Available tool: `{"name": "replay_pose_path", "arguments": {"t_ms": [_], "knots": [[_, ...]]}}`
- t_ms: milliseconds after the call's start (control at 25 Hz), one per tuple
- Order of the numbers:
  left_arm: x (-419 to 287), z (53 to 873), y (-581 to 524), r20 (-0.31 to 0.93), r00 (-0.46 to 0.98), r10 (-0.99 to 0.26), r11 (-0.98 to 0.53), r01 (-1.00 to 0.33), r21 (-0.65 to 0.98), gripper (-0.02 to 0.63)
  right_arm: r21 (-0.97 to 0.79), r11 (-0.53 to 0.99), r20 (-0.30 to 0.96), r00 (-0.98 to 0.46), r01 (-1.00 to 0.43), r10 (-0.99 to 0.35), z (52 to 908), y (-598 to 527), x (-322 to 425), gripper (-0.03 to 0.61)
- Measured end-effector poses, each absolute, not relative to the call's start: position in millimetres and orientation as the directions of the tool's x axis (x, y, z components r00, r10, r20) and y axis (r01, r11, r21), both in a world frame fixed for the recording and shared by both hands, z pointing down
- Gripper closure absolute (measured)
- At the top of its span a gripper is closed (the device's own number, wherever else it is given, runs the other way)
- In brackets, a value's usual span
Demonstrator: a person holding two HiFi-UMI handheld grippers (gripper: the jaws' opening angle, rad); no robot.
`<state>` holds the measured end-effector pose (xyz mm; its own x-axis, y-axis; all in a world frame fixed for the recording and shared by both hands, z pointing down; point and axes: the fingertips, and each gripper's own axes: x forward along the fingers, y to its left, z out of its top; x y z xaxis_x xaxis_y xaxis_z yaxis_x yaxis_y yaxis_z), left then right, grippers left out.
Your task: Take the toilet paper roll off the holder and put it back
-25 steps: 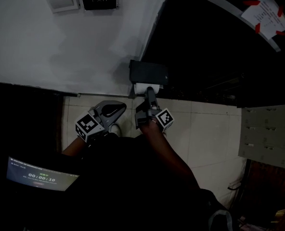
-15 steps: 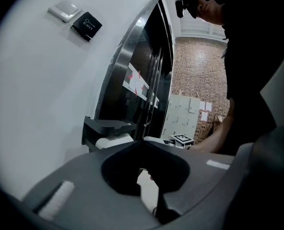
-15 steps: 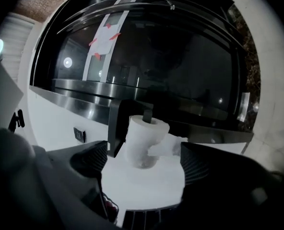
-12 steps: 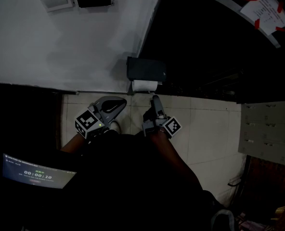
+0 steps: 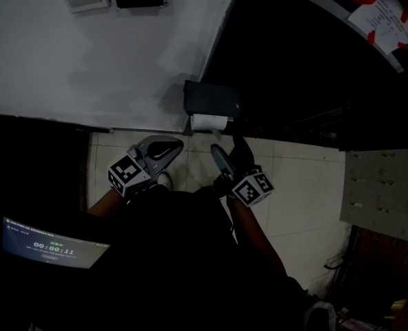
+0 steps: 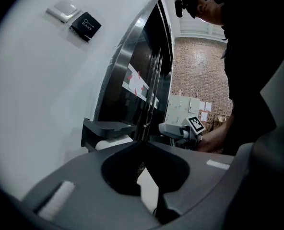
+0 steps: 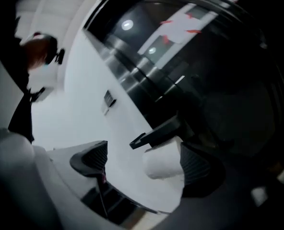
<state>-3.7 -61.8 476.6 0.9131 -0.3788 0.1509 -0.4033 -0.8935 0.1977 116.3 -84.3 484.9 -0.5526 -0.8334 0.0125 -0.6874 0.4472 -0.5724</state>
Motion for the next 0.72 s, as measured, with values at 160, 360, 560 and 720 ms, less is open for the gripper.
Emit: {"name": "replay_pose_path", "arguments": {"t_ms": [160, 360, 560, 720], "knots": [[-4, 475, -63, 0.146, 0.913, -0.381, -0.894, -0.404, 0.193, 0.611, -0.296, 0.601, 0.034, -0.637, -0.742, -0.770, 465, -77, 97, 0.109], [-3, 471, -63, 0.139, 0.916, -0.378, -0.899, -0.398, 0.183, 0.611, -0.211, 0.678, 0.008, -0.695, -0.704, -0.719, 450, -73, 82, 0.110], [1, 466, -64, 0.129, 0.920, -0.370, -0.906, -0.388, 0.169, 0.610, -0.063, 0.752, 0.058, -0.755, -0.656, -0.653, 443, -64, 57, 0.112], [2, 461, -64, 0.117, 0.924, -0.365, -0.912, -0.380, 0.154, 0.611, -0.080, 0.769, 0.040, -0.773, -0.635, -0.634, 437, -63, 55, 0.212]]}}
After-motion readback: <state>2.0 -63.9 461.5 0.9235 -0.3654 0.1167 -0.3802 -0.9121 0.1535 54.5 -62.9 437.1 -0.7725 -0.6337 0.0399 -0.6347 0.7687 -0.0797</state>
